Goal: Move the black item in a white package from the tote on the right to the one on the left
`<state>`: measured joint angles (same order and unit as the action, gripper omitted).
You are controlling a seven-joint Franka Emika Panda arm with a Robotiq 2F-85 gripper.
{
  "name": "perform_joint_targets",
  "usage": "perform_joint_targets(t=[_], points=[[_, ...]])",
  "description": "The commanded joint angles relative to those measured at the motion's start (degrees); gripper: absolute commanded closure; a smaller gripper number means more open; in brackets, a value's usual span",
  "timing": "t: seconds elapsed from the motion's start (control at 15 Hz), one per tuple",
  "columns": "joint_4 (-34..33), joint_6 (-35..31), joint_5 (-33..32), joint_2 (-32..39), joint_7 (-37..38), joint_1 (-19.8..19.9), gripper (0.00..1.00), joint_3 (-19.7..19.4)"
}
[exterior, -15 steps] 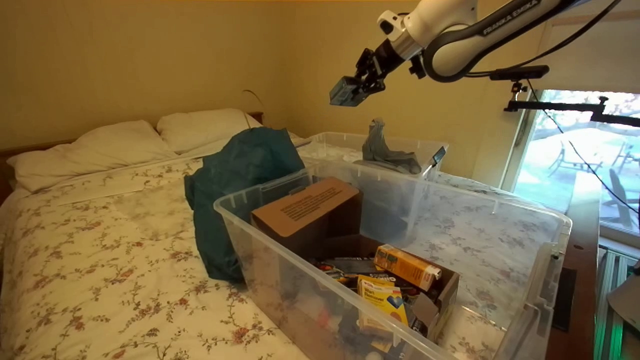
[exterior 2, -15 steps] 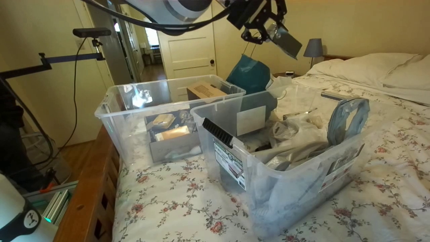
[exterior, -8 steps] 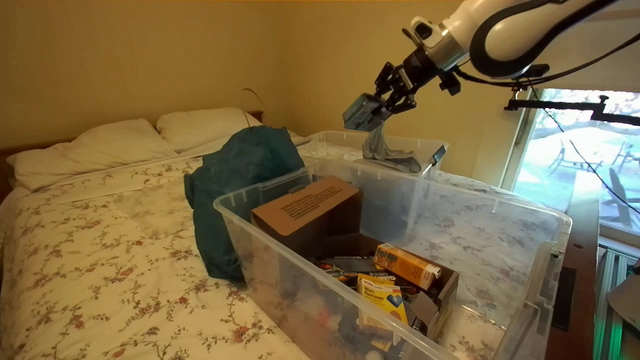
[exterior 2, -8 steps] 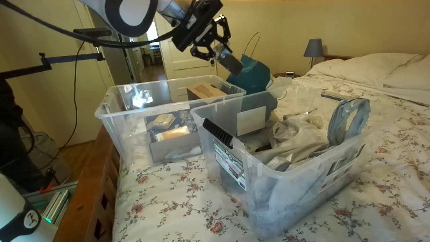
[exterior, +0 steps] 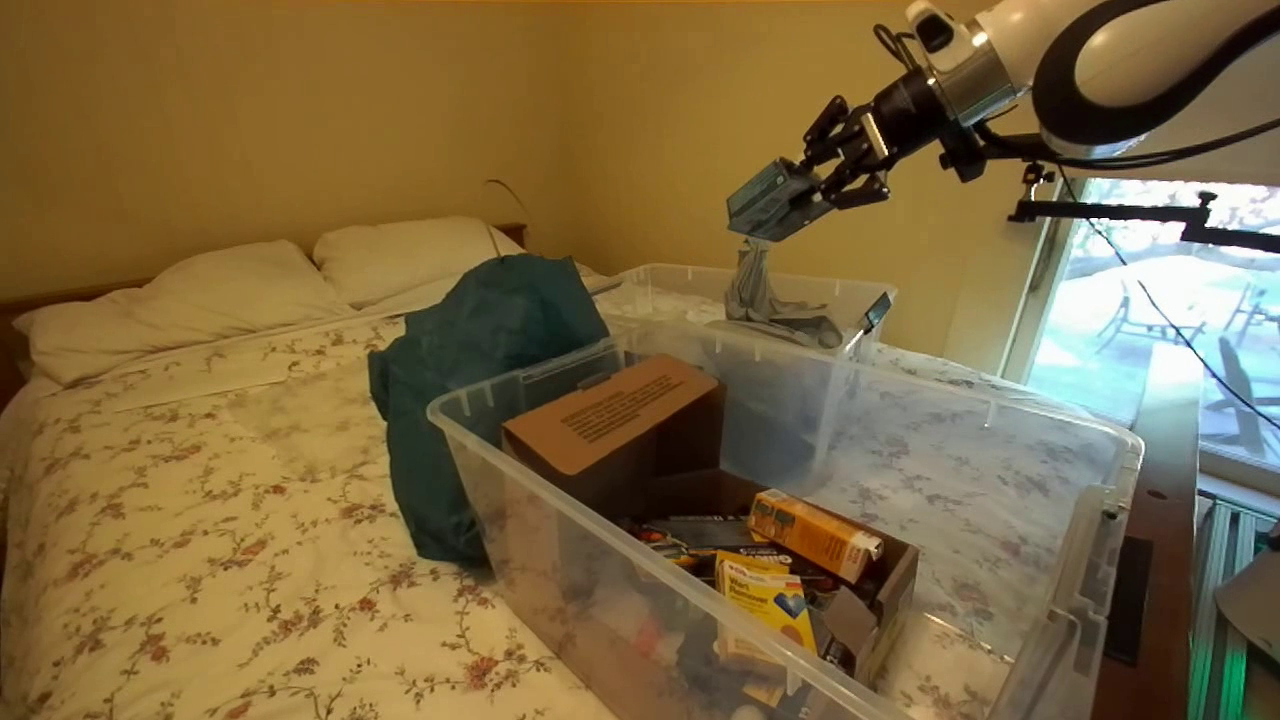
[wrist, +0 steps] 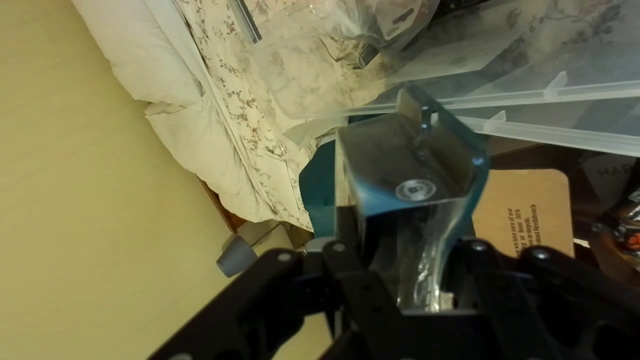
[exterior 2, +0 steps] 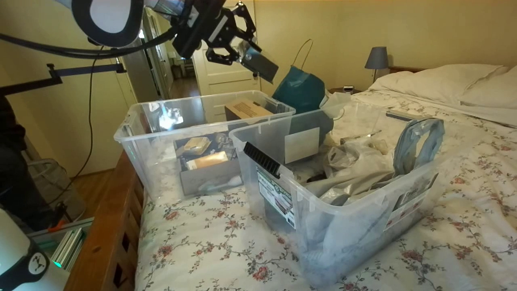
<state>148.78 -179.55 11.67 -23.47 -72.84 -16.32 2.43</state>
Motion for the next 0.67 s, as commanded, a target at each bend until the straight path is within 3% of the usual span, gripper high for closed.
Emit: perform_joint_targets(t=[0.0,0.07,0.33,0.47,0.6], points=[[0.7,4.3,6.5,-2.8,-5.9,-11.9,0.89,-5.7],[1.7,4.7,7.6,-4.3,-6.9,-14.3,0.89,-6.6],[3.1,12.1,10.4,-9.9,-12.1,-29.8,0.89,-15.0],[3.7,16.1,11.1,-10.6,-13.2,-36.9,0.89,-20.7],[3.0,20.8,12.9,-9.2,-14.9,-40.7,0.89,-24.6]])
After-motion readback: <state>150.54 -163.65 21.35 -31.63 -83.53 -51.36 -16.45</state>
